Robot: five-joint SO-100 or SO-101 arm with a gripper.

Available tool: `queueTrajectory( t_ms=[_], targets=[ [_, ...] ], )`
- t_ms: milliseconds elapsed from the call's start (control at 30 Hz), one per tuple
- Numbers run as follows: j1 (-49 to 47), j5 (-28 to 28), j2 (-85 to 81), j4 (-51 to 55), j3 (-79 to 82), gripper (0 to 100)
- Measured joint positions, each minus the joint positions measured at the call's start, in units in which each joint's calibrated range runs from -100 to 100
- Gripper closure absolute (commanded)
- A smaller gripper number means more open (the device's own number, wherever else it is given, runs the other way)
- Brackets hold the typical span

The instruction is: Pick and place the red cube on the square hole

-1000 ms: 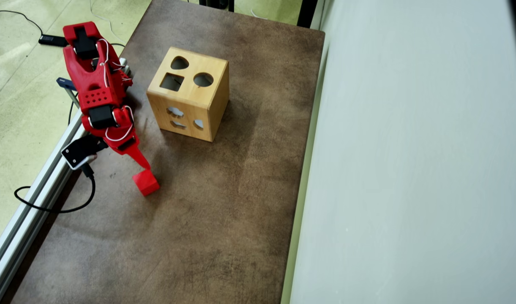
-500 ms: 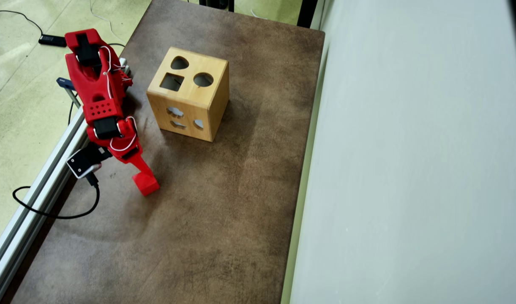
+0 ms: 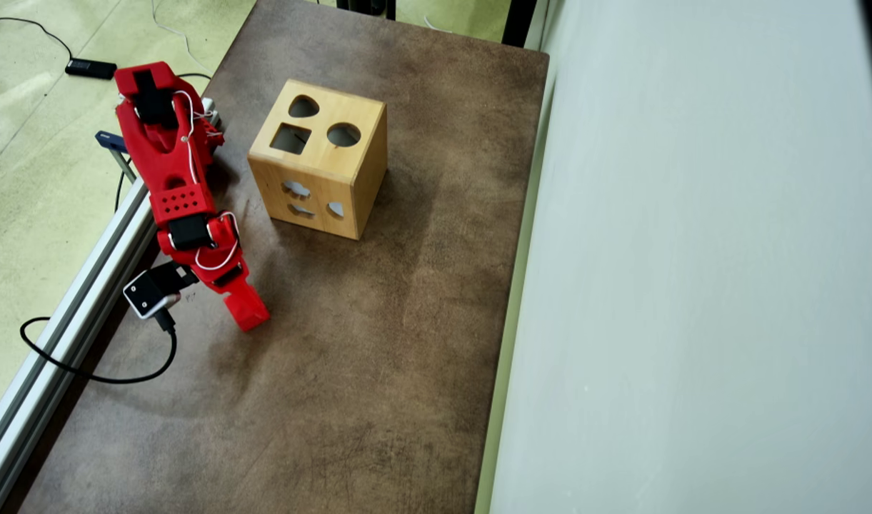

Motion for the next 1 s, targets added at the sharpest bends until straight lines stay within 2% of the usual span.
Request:
queueTrajectory(
  t_ms=[533,1000],
  targets=[
    [0.0,0.0,12.7,-0.1,-15.5,45],
    [-2.2,0.0,13.8,0.2,-16.4,45]
  ],
)
